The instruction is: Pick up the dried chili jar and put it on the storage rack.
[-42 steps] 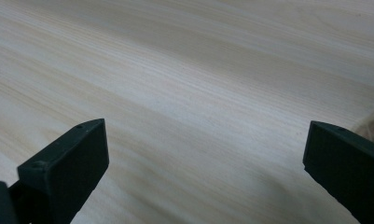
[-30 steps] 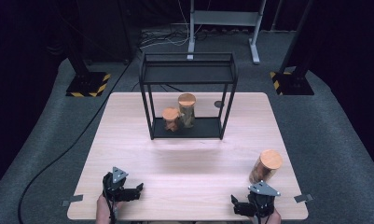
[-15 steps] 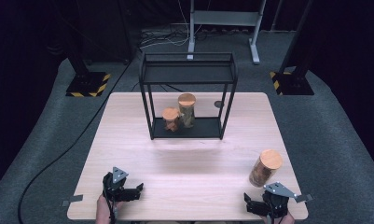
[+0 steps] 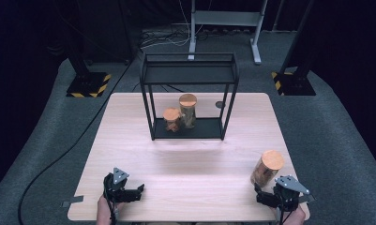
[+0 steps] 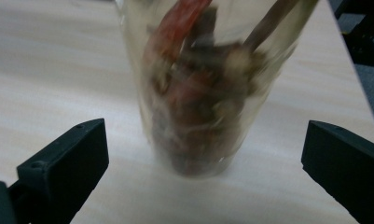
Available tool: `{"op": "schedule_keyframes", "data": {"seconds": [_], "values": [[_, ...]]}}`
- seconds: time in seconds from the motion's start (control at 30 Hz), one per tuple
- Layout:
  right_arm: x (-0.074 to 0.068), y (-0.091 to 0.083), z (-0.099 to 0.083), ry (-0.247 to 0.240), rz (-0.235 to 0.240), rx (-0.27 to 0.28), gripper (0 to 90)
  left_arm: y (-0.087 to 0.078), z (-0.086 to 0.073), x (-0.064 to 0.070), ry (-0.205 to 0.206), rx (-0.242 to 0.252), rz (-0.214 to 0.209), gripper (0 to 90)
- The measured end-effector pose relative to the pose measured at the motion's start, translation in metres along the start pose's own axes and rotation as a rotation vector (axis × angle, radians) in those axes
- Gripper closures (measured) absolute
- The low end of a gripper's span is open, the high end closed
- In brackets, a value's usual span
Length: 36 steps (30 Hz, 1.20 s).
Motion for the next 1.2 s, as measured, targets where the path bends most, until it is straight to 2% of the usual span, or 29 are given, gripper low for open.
{"op": "schedule_keyframes", "data": {"seconds": [0.07, 0.23, 0.37, 0.57, 0.87, 0.9, 1.0, 1.13, 1.2], "values": [[0.002, -0.002, 0.007, 0.017, 0.026, 0.033, 0.0, 0.0, 0.0, 0.0, 0.0, 0.0, 0.0, 3.2], [0.002, -0.008, 0.028, 0.018, 0.052, 0.118, 0.1, 0.0, 0.0, 0.0, -0.001, 0.0, 0.0, 3.2], [0.0, -0.013, 0.041, 0.005, 0.053, 0.158, 1.2, 0.0, 0.0, 0.0, 0.0, 0.0, 0.0, 3.2], [0.001, -0.012, 0.053, -0.006, 0.031, 0.173, 0.6, 0.0, 0.0, 0.0, 0.0, 0.0, 0.0, 3.3], [0.001, -0.008, 0.058, -0.005, 0.004, 0.199, 0.0, 0.0, 0.0, 0.0, 0.002, 0.0, -0.002, 3.3], [0.001, -0.008, 0.058, -0.002, -0.003, 0.202, 1.0, 0.0, 0.0, 0.0, 0.002, 0.0, -0.002, 3.3], [0.001, -0.01, 0.058, 0.008, -0.006, 0.228, 11.3, 0.0, 0.0, 0.0, 0.002, 0.0, -0.002, 3.3], [0.0, -0.014, 0.058, 0.021, 0.019, 0.277, 20.5, 0.0, 0.0, 0.0, 0.002, 0.0, -0.002, 3.3], [-0.002, -0.014, 0.058, 0.019, 0.026, 0.279, 23.5, 0.0, 0.0, 0.0, 0.002, 0.0, -0.002, 3.3]]}}
Point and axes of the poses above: each handheld gripper's, and its own axes: y roughly forward along the jaws, z roughly out of its top, x roughly to its right, the point moved 7 cm from there along y, roughly forward along the jaws, and after that the axes turned 9 degrees about -x, right-handed, at the moved point
